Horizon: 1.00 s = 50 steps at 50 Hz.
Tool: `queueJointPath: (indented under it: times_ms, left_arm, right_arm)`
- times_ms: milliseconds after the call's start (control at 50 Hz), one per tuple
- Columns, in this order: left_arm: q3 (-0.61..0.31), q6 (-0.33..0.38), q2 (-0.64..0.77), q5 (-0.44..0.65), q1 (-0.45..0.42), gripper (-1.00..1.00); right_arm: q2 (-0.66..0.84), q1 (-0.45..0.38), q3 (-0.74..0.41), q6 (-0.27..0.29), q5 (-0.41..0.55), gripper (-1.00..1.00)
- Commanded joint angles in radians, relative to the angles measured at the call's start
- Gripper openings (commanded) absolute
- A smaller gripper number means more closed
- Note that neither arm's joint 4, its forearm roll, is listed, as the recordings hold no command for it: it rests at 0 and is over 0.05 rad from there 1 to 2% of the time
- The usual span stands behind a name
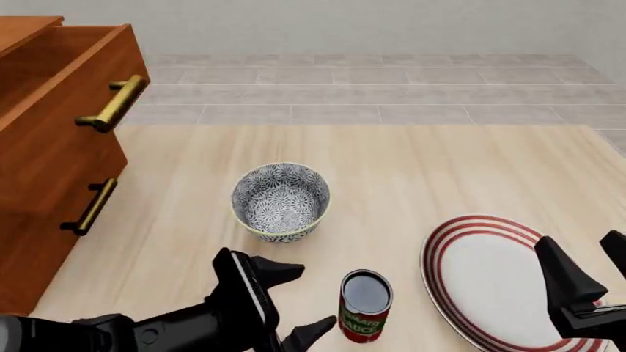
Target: Put the ketchup in the top drawer of the cabinet.
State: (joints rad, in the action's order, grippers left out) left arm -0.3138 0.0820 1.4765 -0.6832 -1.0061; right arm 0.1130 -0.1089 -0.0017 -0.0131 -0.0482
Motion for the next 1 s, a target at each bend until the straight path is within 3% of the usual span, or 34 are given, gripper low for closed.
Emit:
queueJointPath:
  times_ms: [20,60,100,240,1000]
  left_arm:
    - [-0.031,-0.008,0.129,-0.065,-0.018,1.00]
    - [-0.036,-0.007,0.159,-0.078,-0.022,1.00]
    - [-0.041,0.004,0.199,-0.101,-0.022,1.00]
    - [-0.079,0.024,0.272,-0.103,-0.011,1.00]
    - [-0.155,0.082,0.294,-0.072,-0.032,1.00]
  right_arm:
    - [-0.003,0.002,0.001,0.019,0.005,1.00]
    - [-0.007,-0.003,0.001,0.056,0.007,1.00]
    - [-0.002,-0.006,0.001,0.033,0.004,1.00]
    - [0.008,-0.005,0.001,0.042,-0.003,1.00]
    - [0.028,-0.021,0.002,0.040,-0.009,1.00]
